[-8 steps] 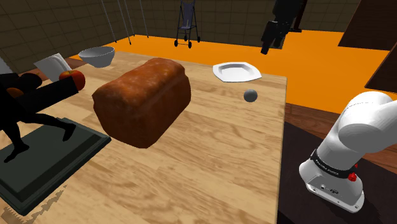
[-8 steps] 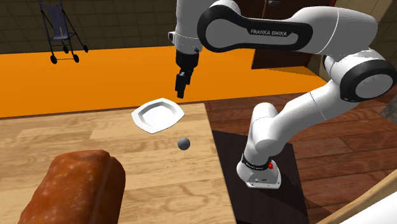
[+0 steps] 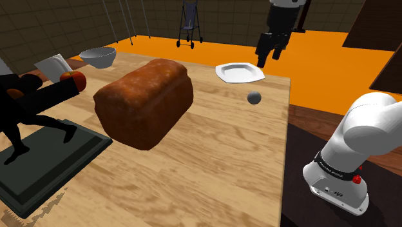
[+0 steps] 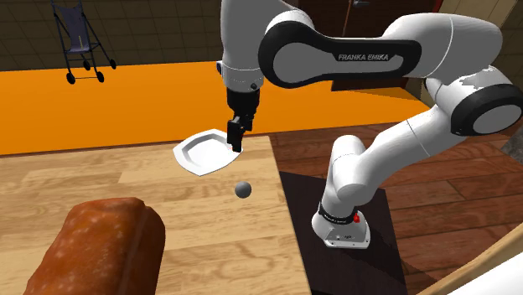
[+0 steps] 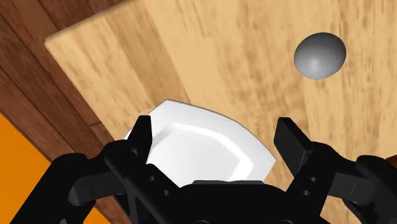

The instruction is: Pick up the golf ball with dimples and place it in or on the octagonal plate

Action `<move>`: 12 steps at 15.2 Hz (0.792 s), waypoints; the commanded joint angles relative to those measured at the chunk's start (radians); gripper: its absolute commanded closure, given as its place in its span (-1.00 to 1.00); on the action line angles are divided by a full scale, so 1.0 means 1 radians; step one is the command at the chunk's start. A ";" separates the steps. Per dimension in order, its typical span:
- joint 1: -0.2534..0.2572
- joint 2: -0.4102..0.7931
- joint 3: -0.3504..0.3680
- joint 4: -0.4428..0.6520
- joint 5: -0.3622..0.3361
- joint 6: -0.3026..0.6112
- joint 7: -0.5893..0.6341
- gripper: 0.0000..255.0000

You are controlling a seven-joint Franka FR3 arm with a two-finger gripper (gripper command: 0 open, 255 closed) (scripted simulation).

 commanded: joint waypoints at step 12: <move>0.039 0.092 0.202 -0.022 0.145 0.020 0.261 -1.00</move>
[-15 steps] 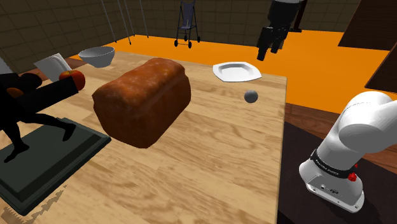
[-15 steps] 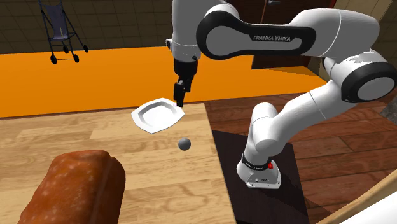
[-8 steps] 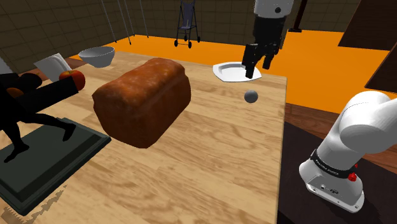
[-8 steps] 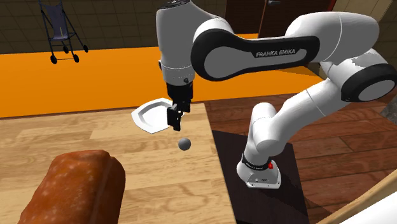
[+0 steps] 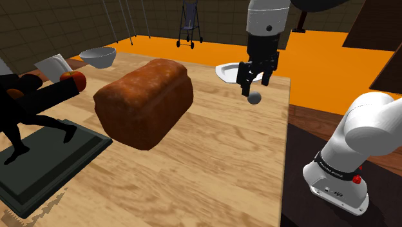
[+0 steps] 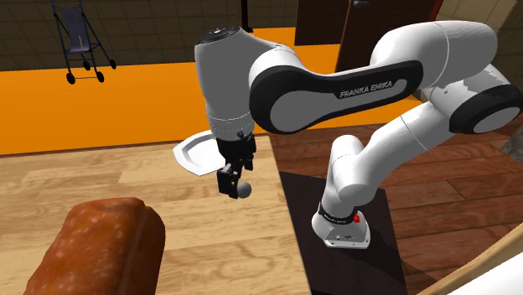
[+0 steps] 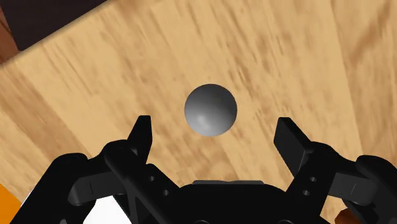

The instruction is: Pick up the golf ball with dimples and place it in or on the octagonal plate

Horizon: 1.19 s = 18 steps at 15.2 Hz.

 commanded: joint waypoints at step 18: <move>0.006 -0.009 0.013 -0.067 0.012 0.058 0.000 1.00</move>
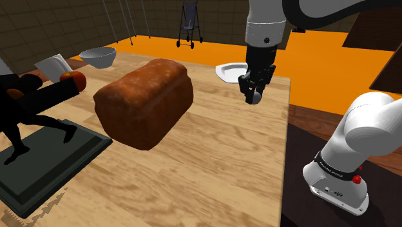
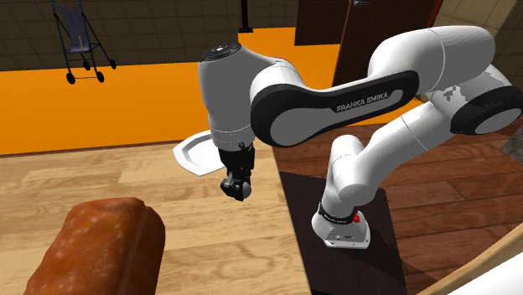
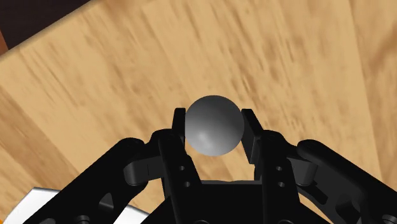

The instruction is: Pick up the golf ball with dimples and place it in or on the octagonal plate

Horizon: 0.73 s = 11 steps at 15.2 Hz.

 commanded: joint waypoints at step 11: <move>-0.008 0.014 -0.018 0.115 -0.017 -0.102 0.006 1.00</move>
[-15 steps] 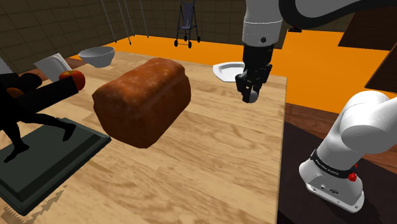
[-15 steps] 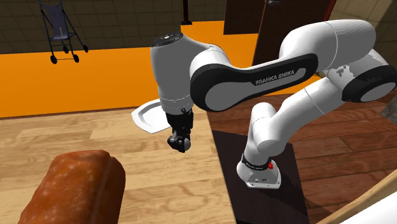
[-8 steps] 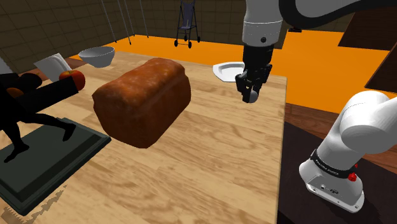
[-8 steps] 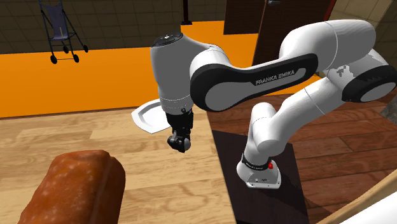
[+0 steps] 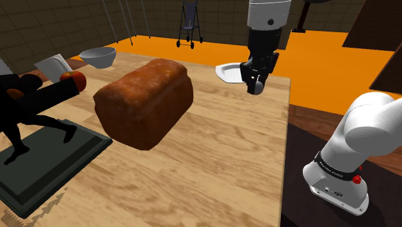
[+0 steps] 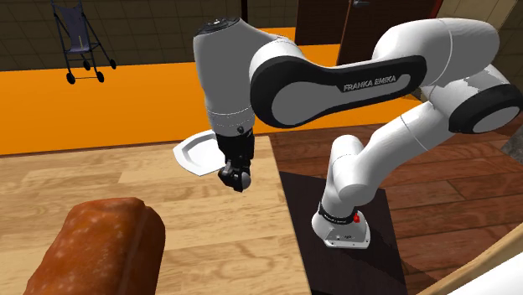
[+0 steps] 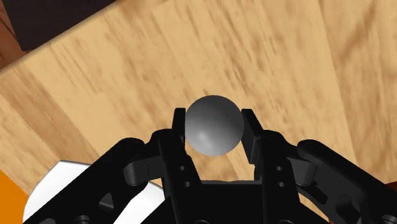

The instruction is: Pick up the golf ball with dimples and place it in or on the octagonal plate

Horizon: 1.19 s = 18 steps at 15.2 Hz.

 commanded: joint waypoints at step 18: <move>-0.090 0.223 -0.126 0.279 -0.129 -0.076 -0.149 1.00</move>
